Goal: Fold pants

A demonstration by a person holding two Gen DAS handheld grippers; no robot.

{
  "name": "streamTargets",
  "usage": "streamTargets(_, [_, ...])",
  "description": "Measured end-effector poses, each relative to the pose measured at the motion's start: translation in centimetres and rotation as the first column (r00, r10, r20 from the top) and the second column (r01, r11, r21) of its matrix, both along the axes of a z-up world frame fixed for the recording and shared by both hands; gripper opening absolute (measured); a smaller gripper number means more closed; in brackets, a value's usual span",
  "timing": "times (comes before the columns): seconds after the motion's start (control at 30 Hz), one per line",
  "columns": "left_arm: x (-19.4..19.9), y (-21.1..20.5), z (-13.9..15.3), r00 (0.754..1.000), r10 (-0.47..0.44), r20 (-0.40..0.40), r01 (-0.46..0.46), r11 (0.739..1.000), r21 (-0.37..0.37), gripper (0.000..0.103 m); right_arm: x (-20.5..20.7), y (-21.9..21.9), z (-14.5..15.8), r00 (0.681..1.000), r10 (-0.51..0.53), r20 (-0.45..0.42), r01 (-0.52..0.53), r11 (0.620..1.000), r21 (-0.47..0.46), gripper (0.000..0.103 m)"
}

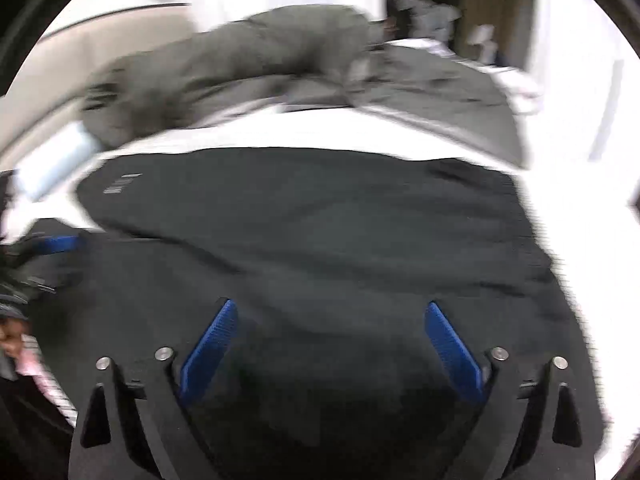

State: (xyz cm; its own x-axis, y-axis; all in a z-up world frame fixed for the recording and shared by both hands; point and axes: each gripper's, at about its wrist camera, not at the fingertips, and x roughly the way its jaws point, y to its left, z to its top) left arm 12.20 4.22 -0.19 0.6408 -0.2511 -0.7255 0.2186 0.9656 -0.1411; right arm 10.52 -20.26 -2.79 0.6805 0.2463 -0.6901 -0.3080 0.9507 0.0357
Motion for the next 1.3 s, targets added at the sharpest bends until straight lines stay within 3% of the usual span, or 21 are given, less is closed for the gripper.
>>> streamTargets(0.1, [2.2, -3.1, -1.0, 0.998, -0.029, -0.062, 0.029, 1.0, 0.001, 0.1, 1.7, 3.6, -1.5, 0.994, 0.09, -0.057, -0.09, 0.996, -0.001, 0.095])
streamTargets(0.17, [3.8, -3.8, -1.8, 0.995, 0.01, -0.095, -0.008, 1.0, 0.02, 0.1, 2.5, 4.4, -2.6, 0.995, 0.051, -0.085, -0.058, 0.995, -0.085, 0.091])
streamTargets(0.27, [4.7, -1.5, -2.0, 0.991, 0.075, -0.113, -0.079, 0.996, -0.029, 0.1, 3.6, 0.5, -3.0, 0.991, -0.1, -0.086, 0.086, 0.984, -0.155, 0.091])
streamTargets(0.33, [4.6, 0.4, -2.0, 0.986, 0.136, -0.102, -0.137, 0.991, -0.007, 0.1, 3.7, -3.0, -2.6, 0.976, -0.214, -0.045, 0.2, 0.958, -0.207, 0.1])
streamTargets(0.4, [3.8, 2.5, -1.6, 0.982, 0.168, -0.086, -0.17, 0.985, -0.01, 0.101, 3.3, -6.0, -2.5, 0.953, -0.303, -0.026, 0.289, 0.929, -0.231, 0.1])
streamTargets(0.53, [0.9, 4.5, -0.1, 0.985, 0.168, -0.037, -0.168, 0.986, -0.011, 0.102, 1.8, -8.2, -1.2, 0.936, -0.352, -0.011, 0.346, 0.926, -0.149, 0.1])
streamTargets(0.67, [-3.0, 6.2, 0.8, 0.986, 0.165, -0.022, -0.164, 0.986, 0.007, 0.102, -0.7, -5.3, 1.1, 0.97, -0.235, 0.059, 0.237, 0.971, -0.027, 0.1])
streamTargets(0.73, [-4.4, 6.9, 0.2, 0.988, 0.151, -0.042, -0.15, 0.988, 0.038, 0.102, -1.1, -1.3, 1.3, 0.994, -0.103, 0.042, 0.103, 0.995, 0.016, 0.1])
streamTargets(0.77, [-4.8, 7.0, -0.2, 0.989, 0.143, -0.049, -0.139, 0.988, 0.065, 0.102, -1.2, 0.4, 1.0, 0.999, -0.04, 0.029, 0.04, 0.999, 0.004, 0.1])
streamTargets(0.83, [-5.2, 7.9, -1.4, 0.985, 0.155, -0.08, -0.147, 0.984, 0.103, 0.102, -2.3, 5.3, -0.7, 0.994, 0.109, 0.004, -0.108, 0.988, -0.11, 0.1])
streamTargets(0.9, [-5.8, 10.4, -1.8, 0.979, 0.18, -0.099, -0.178, 0.984, 0.033, 0.102, -3.0, 8.5, -2.6, 0.979, 0.199, -0.036, -0.202, 0.959, -0.197, 0.1])
streamTargets(0.93, [-6.3, 11.7, -1.8, 0.973, 0.206, -0.102, -0.205, 0.979, 0.022, 0.102, -3.4, 9.4, -3.8, 0.976, 0.211, -0.055, -0.218, 0.945, -0.244, 0.1])
streamTargets(1.0, [-7.5, 14.3, -1.6, 0.957, 0.276, -0.092, -0.273, 0.961, 0.04, 0.102, -3.5, 8.8, -3.7, 0.976, 0.212, -0.055, -0.219, 0.947, -0.235, 0.1])
streamTargets(1.07, [-8.6, 17.3, -1.4, 0.934, 0.349, -0.073, -0.343, 0.936, 0.086, 0.102, -2.7, 6.2, -3.2, 0.988, 0.144, -0.054, -0.153, 0.96, -0.233, 0.1])
streamTargets(1.17, [-10.0, 22.2, -2.2, 0.89, 0.454, -0.04, -0.437, 0.876, 0.204, 0.103, -1.3, 1.0, -3.7, 1.0, 0.01, -0.028, -0.017, 0.958, -0.287, 0.102])
streamTargets(1.23, [-11.0, 25.9, -2.8, 0.88, 0.474, -0.04, -0.463, 0.873, 0.155, 0.103, -0.7, -2.5, -3.3, 0.995, -0.094, -0.017, 0.086, 0.957, -0.276, 0.102])
streamTargets(1.3, [-11.7, 28.3, -2.8, 0.848, 0.528, -0.035, -0.517, 0.841, 0.162, 0.103, -0.4, -4.3, -2.7, 0.987, -0.163, 0.006, 0.158, 0.947, -0.28, 0.102])
